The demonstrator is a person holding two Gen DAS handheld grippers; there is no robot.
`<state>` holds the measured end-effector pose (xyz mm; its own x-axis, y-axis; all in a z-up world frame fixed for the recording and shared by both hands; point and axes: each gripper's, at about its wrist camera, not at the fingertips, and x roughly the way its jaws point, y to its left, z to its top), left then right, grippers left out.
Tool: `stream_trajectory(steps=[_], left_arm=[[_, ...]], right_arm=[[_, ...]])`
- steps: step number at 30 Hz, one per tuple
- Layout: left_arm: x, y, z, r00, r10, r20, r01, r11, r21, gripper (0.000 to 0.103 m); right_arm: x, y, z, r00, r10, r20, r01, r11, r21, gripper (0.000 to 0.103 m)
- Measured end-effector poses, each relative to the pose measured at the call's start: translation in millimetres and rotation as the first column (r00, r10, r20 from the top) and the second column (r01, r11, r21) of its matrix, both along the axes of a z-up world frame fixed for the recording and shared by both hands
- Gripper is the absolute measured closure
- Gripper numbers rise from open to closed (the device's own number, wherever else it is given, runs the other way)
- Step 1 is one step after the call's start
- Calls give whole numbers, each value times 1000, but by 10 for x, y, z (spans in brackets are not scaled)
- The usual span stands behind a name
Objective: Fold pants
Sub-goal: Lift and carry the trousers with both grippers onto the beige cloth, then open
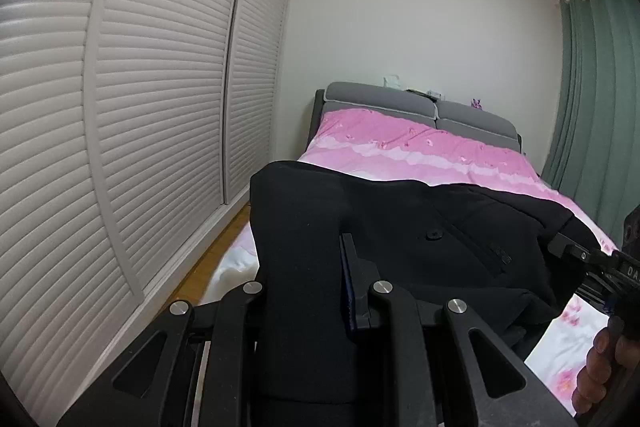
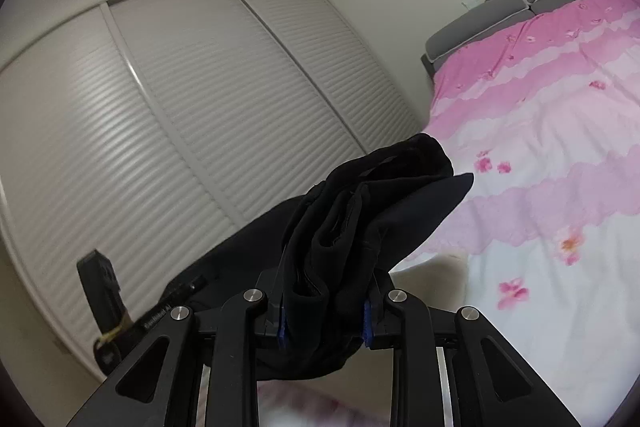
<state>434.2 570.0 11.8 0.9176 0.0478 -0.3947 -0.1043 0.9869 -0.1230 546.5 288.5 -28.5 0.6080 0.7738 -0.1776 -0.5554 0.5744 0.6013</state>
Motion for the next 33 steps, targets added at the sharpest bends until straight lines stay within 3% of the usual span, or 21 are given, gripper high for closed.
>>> stream_trajectory(steps=[5,7,10,13,16,18,20,22,25,29,33], left_arm=[[376,560,-766,995,-23,-92,18,999,-50,82],[436,607,-1153,988,-30,-152,20,998,-65,82],[364,595,-1484,987,-6,-159,0,999,-39,80],[299,640,-1582,989,16,-149,-23,999,-48,70],[258,645,-1646,990,51,-135,-58,997,-50,54],[228,707,-1730,987,75,-141,-83,995,-51,38],[191,724,-1799,983,101,-156,-109,993,-45,33],[158,708,-1818,982,104,-157,-111,993,-33,33],[71,668,-1762,980,122,-160,-124,992,-4,32],[-130,480,-1551,974,162,-159,-151,986,75,32],[-386,245,-1275,969,180,-167,-163,980,113,20]], right_arm=[[99,544,-764,991,-70,-114,66,997,-38,77],[63,601,-1034,983,-100,-156,92,994,-59,76],[-1,611,-1256,977,-148,-153,134,986,-98,76],[-40,608,-1341,977,-160,-139,141,981,-137,74],[-70,553,-1506,966,-193,-174,162,971,-178,62],[-59,511,-1640,958,-201,-204,161,967,-197,58],[-96,472,-1652,956,-220,-196,171,956,-237,43],[-73,453,-1679,956,-228,-183,174,947,-270,38],[-89,445,-1568,960,-227,-163,165,931,-324,36],[-253,384,-1244,971,-232,-62,192,905,-381,34],[-511,232,-831,974,-218,61,223,882,-414,22]])
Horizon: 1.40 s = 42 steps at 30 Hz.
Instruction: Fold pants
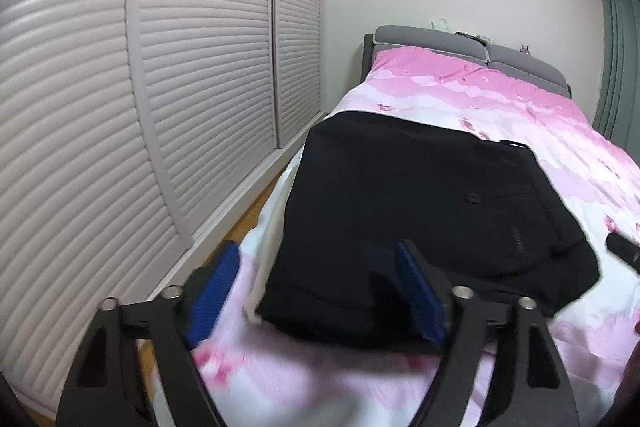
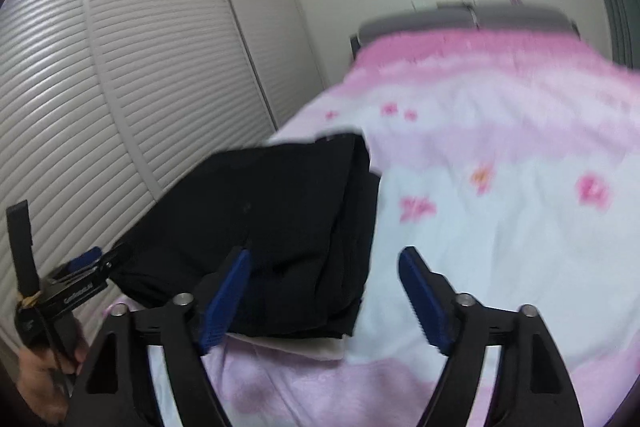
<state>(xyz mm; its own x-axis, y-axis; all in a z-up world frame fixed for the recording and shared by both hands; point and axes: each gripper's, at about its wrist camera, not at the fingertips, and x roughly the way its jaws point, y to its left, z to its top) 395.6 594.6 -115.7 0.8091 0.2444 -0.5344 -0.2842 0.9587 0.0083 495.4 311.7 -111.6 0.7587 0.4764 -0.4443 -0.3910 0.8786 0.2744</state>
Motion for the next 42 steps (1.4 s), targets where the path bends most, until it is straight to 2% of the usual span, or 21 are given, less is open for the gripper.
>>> stream_trajectory(steps=[4,6,9,12,17,20,24,28,31,36,39,42], left_arm=[[-407,-392,323,999,11,31,-12,1000,16,12],[-585,-604,444,999,19,43,-20,1000,18,2],[-929,-1108,687,997,-10,81,10,1000,-3,0],[-1172,-1555,834,994,-40,99,42,999,-14,0],[-1543,-2531,1031,985,-124,116,128,992,-21,0],[-1729,-3034,1123,980,-147,137,153,988,-35,0],[-1913,-3682,1218,968,-204,144,216,974,-73,0],[-2107,-4371,1252,955,-261,139,266,964,-21,0],[-2246,-4733,1204,950,-284,132,287,958,-7,0],[-2457,-5082,1097,949,-294,112,295,955,12,0],[-2625,-5261,1034,944,-313,101,309,949,59,0],[-2771,-5346,944,939,-332,89,327,943,66,0]], right_arm=[[-384,-289,366,994,-1,109,9,997,-73,14],[-630,-544,537,986,-12,166,30,994,-109,13],[-995,-1026,758,974,-38,224,68,990,-127,9],[-1279,-1503,909,966,-72,249,111,983,-147,7],[-1844,-2472,1142,958,-143,251,189,967,-171,6],[-2178,-3043,1233,946,-199,258,252,948,-195,6],[-2511,-3734,1282,930,-286,231,332,924,-188,3],[-2776,-4343,1265,910,-362,203,399,898,-184,3],[-2933,-4661,1224,895,-403,194,436,881,-182,3],[-3194,-4941,1142,882,-436,180,465,867,-176,3],[-3300,-4938,1068,880,-436,185,468,861,-198,3],[-3452,-4975,984,877,-438,196,474,856,-208,3]])
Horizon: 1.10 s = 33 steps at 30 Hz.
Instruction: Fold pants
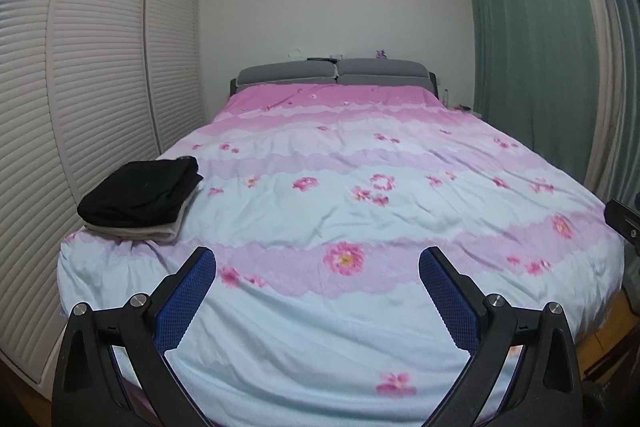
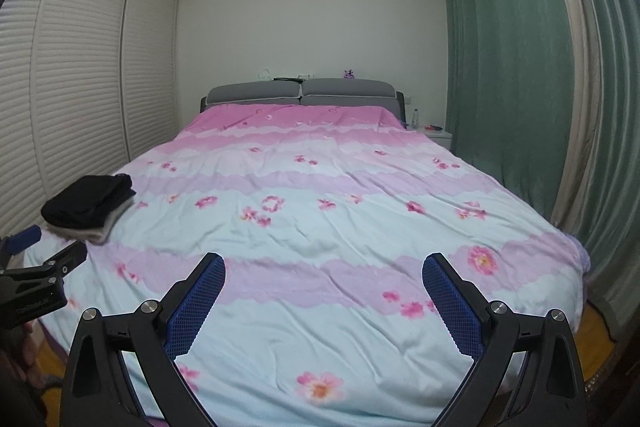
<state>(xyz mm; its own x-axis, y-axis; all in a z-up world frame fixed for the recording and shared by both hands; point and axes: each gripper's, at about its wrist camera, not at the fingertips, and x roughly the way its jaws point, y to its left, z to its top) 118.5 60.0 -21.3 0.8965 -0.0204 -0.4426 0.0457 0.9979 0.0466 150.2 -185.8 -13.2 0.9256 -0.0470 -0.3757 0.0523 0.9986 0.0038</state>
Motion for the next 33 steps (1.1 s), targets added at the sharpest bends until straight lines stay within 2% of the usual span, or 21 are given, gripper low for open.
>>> stream_trajectory(steps=[5,11,33], left_arm=[[-124,35,-122,999,19,-29,-19,1000,-8,0],[-206,149,-207,996,69,-50,-71,997,-25,0],[-193,162,-248,995,61,-80,-63,998,-27,0]], right_arm=[[-47,20,-51,1000,11,-8,-11,1000,13,3],[-107,186,-74,999,34,20,-34,998,-45,3],[-104,223,-107,999,44,0,-44,999,-26,3]])
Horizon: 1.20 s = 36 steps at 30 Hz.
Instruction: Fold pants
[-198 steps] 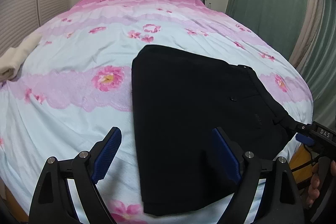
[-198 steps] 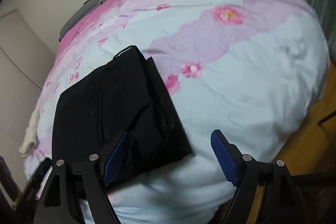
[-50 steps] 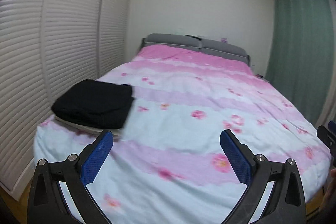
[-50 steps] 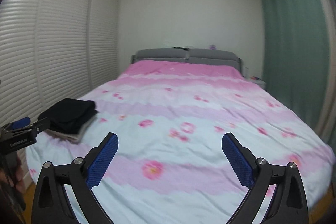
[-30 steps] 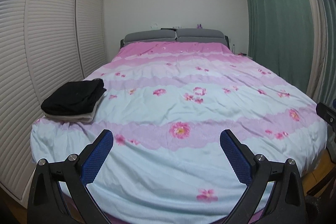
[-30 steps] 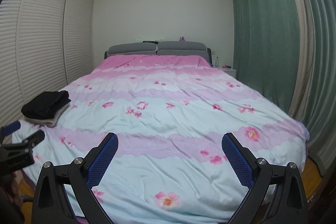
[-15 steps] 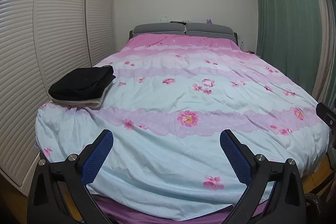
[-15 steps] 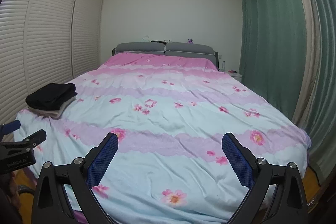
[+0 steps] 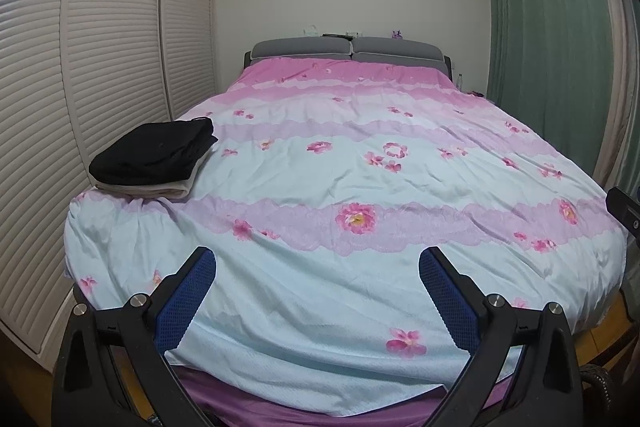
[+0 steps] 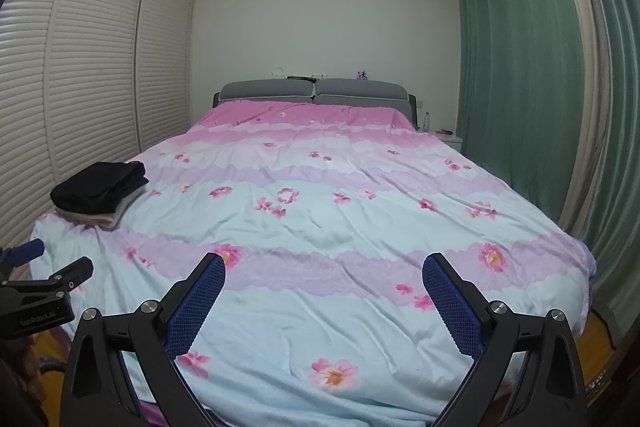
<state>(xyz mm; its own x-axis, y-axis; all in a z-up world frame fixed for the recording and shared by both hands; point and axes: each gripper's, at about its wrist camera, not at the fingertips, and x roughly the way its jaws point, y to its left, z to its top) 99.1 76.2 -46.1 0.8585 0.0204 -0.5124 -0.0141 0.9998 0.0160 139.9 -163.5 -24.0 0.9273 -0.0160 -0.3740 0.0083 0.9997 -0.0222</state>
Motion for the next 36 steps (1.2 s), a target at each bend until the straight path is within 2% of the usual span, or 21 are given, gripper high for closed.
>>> stream_trajectory(steps=[36], left_arm=[[-18,67,17,1000,2,15,-2,1000,-2,0]], right_arm=[[-4,-34,4,1000,-8,-3,8,1000,13,3]])
